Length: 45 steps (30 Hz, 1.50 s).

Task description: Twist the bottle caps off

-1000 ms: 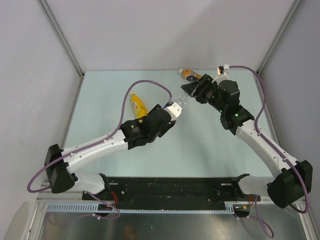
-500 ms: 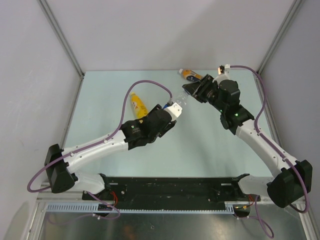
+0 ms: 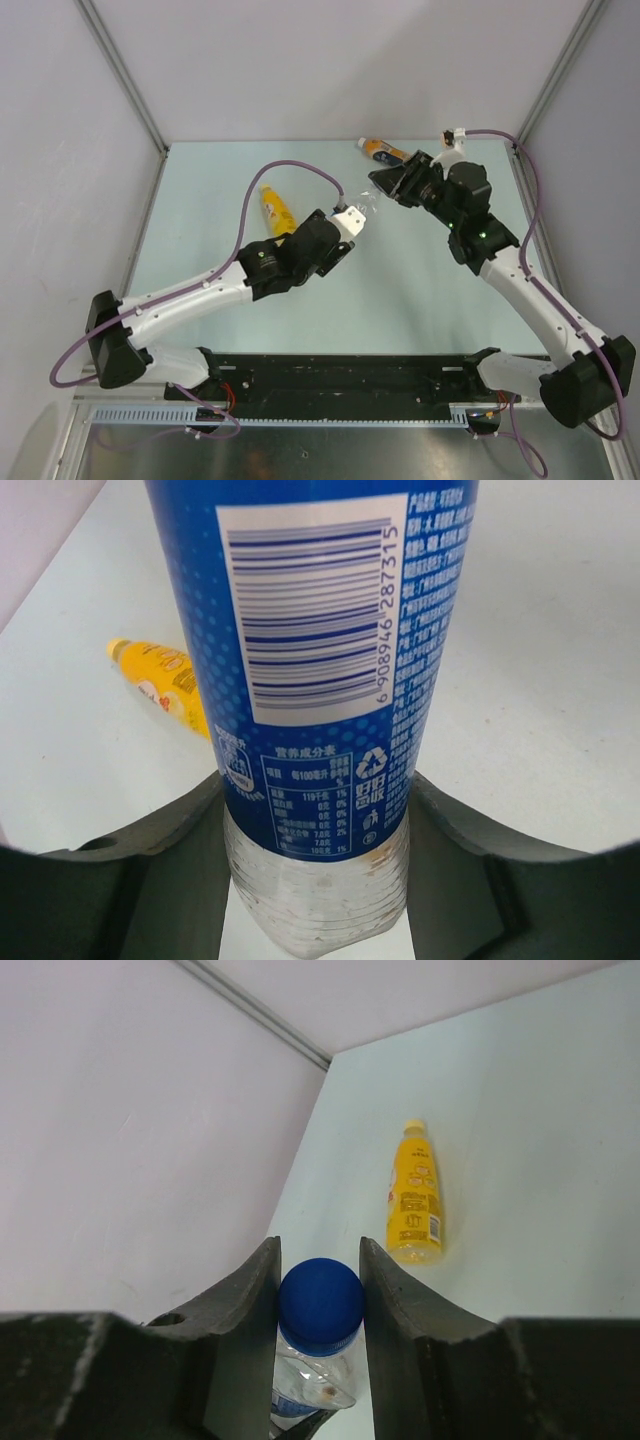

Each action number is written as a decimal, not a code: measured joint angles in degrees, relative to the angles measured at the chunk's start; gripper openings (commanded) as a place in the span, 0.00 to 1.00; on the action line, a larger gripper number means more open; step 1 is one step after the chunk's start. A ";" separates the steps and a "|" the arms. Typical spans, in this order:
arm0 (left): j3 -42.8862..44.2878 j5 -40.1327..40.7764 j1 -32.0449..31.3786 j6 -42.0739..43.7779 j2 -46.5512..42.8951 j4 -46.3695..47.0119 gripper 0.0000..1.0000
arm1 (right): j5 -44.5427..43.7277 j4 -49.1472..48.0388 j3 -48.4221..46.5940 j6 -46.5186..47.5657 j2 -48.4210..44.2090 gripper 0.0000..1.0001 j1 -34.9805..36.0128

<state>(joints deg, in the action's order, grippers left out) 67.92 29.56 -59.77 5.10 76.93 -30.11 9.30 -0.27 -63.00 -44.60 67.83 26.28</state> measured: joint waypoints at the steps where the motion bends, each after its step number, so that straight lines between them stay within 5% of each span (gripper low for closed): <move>1: 0.00 -0.94 0.00 0.02 -0.39 0.11 0.00 | 0.66 0.07 0.00 0.90 -0.76 0.00 -0.02; 13: -1.20 -20.79 0.46 1.53 -8.90 0.81 0.00 | 14.84 -1.03 0.00 13.29 -10.91 0.00 -0.22; 26: -5.70 -53.72 1.03 7.08 -17.42 -0.17 0.00 | 46.01 -11.28 0.04 22.29 -14.80 0.00 0.85; 31: -6.34 -58.77 1.03 8.74 -18.45 -0.81 0.00 | 51.56 -13.55 0.11 22.82 -15.17 0.03 1.81; 42: -6.34 -58.71 0.96 9.40 -18.23 1.11 0.00 | 48.06 -14.67 0.76 18.60 -17.27 0.73 2.23; 45: -6.34 -58.10 0.52 10.08 -17.84 2.34 0.00 | 45.07 -14.56 1.36 17.44 -18.75 0.84 2.27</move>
<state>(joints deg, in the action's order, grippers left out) 61.58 -28.53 -59.24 15.18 59.09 -27.77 54.37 -14.83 -61.65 -27.16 49.08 28.56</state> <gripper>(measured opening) 0.590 0.757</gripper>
